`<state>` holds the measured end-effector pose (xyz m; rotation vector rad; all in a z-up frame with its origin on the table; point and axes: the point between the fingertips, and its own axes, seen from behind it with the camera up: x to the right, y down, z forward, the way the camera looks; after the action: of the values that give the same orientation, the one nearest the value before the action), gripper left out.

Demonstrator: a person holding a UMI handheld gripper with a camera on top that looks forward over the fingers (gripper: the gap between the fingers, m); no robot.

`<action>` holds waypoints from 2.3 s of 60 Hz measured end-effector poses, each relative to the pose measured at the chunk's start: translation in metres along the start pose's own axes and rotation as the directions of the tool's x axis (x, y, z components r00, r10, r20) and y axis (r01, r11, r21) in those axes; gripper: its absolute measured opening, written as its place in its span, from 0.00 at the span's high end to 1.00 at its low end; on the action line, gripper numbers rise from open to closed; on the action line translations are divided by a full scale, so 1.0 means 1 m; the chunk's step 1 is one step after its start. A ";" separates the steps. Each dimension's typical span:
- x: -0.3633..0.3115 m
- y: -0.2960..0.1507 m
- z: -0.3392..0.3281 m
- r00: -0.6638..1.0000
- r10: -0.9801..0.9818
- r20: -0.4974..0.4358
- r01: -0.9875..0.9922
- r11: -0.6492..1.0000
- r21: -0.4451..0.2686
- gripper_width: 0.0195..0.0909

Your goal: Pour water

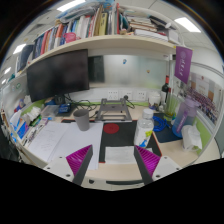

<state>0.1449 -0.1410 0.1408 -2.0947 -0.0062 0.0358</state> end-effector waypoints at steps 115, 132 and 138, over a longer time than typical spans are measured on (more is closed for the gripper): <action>-0.031 -0.149 0.250 0.164 -0.969 -0.187 0.985 0.172 -0.026 0.73; -0.046 -0.152 0.270 -0.307 -0.937 -0.166 0.942 -0.274 -0.192 0.73; -0.046 -0.154 0.272 -0.421 -0.894 -0.154 0.896 -0.383 -0.226 0.73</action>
<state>0.0924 0.1705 0.1397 -1.2419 -1.7459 -1.4102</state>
